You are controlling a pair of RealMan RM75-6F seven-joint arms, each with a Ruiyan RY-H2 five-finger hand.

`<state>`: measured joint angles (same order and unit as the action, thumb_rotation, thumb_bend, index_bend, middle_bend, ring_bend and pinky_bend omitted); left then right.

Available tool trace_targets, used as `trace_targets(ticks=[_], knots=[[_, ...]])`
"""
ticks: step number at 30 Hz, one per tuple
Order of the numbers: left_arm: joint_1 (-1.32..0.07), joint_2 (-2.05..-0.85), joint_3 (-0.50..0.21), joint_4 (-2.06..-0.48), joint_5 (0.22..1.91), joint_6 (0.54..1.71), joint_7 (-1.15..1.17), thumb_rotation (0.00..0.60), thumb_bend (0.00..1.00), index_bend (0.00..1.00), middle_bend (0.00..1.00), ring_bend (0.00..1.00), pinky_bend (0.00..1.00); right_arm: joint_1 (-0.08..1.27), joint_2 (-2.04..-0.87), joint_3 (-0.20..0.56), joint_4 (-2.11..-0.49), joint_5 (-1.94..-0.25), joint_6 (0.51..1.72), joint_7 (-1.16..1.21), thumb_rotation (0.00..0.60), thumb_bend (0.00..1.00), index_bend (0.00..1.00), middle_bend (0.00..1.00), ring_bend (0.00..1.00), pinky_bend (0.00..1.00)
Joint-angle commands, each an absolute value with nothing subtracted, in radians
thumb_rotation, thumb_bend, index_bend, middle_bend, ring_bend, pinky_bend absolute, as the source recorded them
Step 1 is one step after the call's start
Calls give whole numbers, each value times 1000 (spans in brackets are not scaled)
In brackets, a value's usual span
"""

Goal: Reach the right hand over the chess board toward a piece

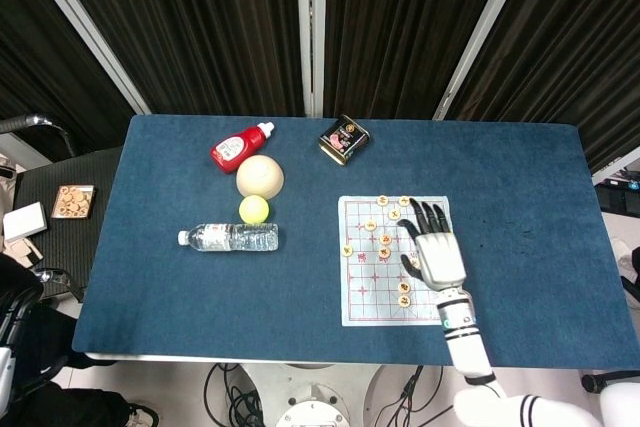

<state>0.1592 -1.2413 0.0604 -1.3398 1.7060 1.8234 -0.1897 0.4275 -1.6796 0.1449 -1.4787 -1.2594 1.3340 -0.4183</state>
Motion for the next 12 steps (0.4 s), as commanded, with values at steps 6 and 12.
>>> trace_targets(ticks=[6,12], knots=[[152,-1230,64,-1392,1722,1811,-123,600,123,85,80,0,0,168,-1310,-58,-1546,-1550,1679,-198,600,226,0,0,0,0],[141,-1221,60,-1432,1727,1793,-67,600,123,85,80,0,0,41,-1268,-108,-1511,-1536,1748,-119,600,224,0,0,0,0]])
